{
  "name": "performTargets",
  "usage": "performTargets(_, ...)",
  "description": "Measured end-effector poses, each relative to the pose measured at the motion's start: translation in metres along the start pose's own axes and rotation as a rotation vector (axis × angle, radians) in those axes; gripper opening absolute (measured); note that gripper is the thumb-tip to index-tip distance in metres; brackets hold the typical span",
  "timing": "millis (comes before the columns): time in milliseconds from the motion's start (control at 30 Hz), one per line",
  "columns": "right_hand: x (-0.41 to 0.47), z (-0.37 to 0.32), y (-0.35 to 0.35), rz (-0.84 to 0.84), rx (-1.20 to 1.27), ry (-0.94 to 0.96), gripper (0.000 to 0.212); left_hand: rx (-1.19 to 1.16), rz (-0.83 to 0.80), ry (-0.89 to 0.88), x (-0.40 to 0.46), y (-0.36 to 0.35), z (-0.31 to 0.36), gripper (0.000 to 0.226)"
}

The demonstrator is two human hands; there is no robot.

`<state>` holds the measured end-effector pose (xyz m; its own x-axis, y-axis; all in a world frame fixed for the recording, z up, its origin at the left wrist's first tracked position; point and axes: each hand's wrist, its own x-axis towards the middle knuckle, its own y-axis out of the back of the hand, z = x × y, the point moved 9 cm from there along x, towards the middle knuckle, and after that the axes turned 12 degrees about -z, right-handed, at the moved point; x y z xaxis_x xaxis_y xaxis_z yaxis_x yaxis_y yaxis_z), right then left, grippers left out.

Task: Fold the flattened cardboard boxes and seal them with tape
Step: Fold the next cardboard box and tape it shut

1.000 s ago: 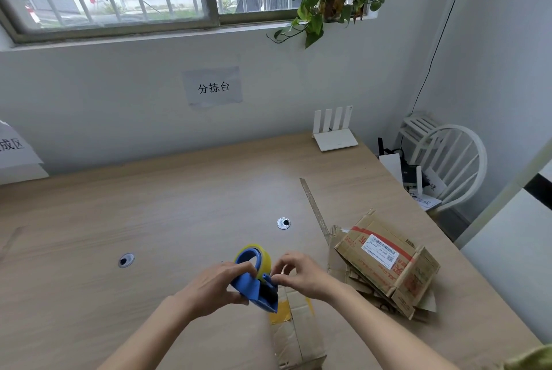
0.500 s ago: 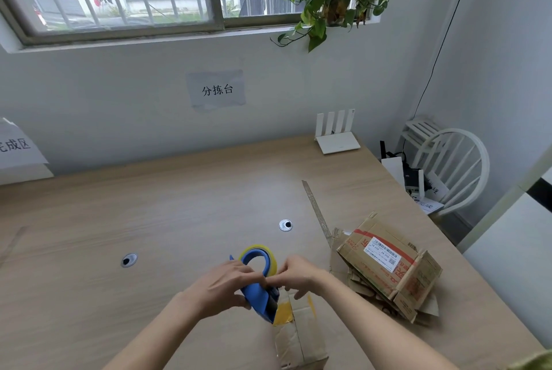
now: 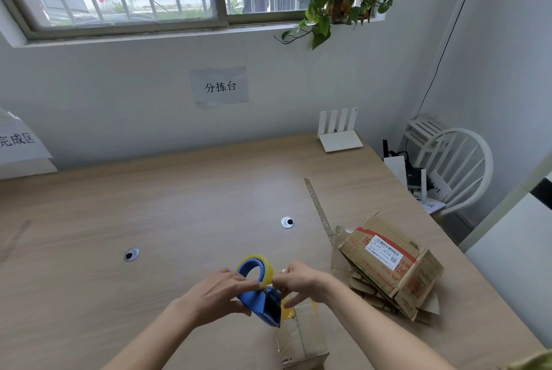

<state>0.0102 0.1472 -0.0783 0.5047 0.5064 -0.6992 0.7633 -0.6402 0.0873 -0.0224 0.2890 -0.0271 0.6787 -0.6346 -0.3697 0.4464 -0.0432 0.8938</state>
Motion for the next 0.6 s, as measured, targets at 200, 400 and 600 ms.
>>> performTargets(200,-0.003,-0.035,-0.001,0.169,-0.563,0.176,0.035,0.078,-0.073,-0.008,0.004,0.005,0.006,0.048)
performTargets(400,-0.004,-0.018,-0.008,-0.091,-0.271,0.105,0.019,0.212,-0.066,-0.101,0.000,0.008,0.022,0.046)
performTargets(600,-0.006,0.007,-0.017,-0.206,0.234,0.073,0.009,0.266,-0.030,-0.165,-0.011,0.010,0.022,0.042)
